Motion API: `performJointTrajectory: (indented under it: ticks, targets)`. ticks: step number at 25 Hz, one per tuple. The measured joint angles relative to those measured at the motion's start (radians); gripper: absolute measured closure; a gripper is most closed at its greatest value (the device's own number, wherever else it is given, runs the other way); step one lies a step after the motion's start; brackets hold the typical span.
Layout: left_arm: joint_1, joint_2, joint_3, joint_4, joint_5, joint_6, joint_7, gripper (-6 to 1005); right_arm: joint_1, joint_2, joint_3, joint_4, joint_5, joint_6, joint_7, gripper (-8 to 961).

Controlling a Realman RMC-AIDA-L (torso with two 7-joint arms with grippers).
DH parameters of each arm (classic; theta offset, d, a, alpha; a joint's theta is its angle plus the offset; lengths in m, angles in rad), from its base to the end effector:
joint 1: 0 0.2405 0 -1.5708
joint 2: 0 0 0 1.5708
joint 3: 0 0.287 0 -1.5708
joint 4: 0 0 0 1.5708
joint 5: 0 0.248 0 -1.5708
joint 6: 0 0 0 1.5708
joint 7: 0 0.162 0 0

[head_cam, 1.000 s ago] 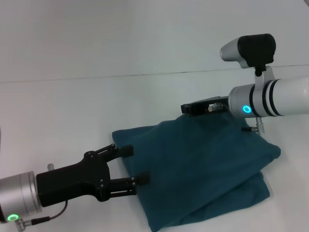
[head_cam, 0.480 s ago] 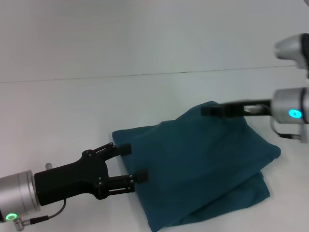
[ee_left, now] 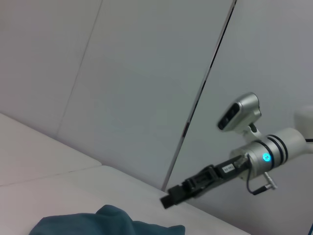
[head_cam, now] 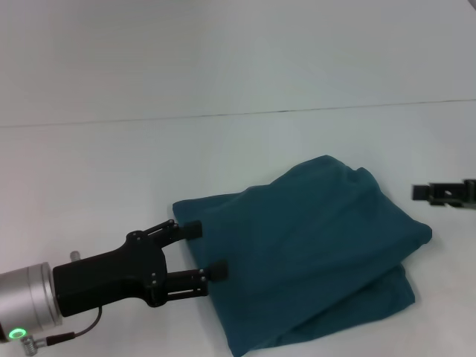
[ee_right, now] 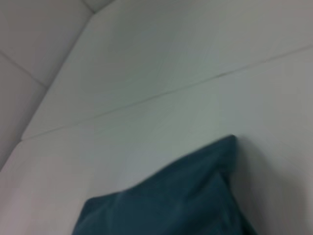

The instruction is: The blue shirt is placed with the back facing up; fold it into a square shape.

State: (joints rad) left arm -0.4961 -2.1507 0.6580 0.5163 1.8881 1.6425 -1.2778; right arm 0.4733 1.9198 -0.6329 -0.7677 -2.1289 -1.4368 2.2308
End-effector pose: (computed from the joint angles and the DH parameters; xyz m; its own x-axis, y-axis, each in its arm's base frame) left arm -0.2842 0.3426 -0.0734 0.6453 0.3569 0.6755 0.4772 -0.8788 0.0084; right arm 0.3741 0.3987 0.0757 0.2624 -0.8032 -0.5347 -0.9625 -0.2571 -0.0863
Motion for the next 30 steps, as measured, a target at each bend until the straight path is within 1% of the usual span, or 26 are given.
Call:
performJointTrajectory:
  ticks: [1, 5, 8, 12, 20, 24, 29, 30]
  targets:
    - [0.000, 0.000, 0.000, 0.000, 0.000, 0.000, 0.000, 63, -0.009, -0.008, 0.014, 0.000, -0.014, -0.016, 0.018, 435]
    - [-0.002, 0.000, 0.000, 0.003, 0.000, -0.001, 0.000, 63, -0.022, -0.025, 0.064, 0.004, -0.092, -0.061, 0.067, 300]
    - [-0.004, 0.000, 0.000, 0.003, 0.000, 0.001, 0.000, 63, -0.021, -0.029, 0.086, 0.014, -0.137, -0.076, 0.100, 293]
    - [-0.005, 0.002, 0.000, 0.005, 0.000, 0.003, 0.004, 63, -0.011, -0.029, 0.083, 0.046, -0.144, -0.076, 0.118, 283]
    - [-0.003, 0.003, 0.000, 0.005, 0.002, -0.001, 0.006, 62, 0.040, -0.030, 0.075, 0.168, -0.164, 0.020, 0.119, 272]
    - [-0.001, 0.003, 0.000, 0.005, 0.001, -0.001, 0.006, 62, 0.054, -0.025, 0.075, 0.207, -0.167, 0.063, 0.109, 275]
    - [-0.001, 0.003, -0.001, 0.005, 0.000, -0.001, 0.008, 62, 0.059, -0.016, 0.075, 0.215, -0.164, 0.083, 0.099, 280]
    - [-0.001, 0.003, -0.002, 0.005, 0.000, -0.002, 0.009, 62, 0.060, -0.015, 0.076, 0.217, -0.163, 0.085, 0.099, 294]
